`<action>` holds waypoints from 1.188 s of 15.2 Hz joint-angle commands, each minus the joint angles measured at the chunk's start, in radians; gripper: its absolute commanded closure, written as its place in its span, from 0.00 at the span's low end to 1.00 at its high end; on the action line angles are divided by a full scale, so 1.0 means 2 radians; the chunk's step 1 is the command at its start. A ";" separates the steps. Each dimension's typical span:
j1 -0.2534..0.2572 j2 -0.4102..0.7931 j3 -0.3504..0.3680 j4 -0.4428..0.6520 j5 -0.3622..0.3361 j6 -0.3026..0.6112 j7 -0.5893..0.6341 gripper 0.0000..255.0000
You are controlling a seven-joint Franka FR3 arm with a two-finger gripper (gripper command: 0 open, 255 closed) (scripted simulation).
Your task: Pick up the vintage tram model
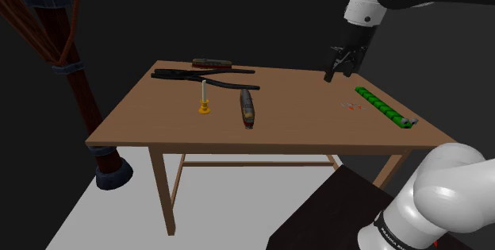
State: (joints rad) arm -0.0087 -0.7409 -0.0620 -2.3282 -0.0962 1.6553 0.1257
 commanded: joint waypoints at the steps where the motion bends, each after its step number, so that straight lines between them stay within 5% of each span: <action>1: 0.000 0.000 0.000 0.000 0.000 0.000 0.000 0.00; 18: 0.007 0.307 0.021 0.123 0.047 0.170 0.103 0.00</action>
State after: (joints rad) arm 0.0056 -0.1683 -0.0189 -2.1090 -0.0070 1.9810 0.3241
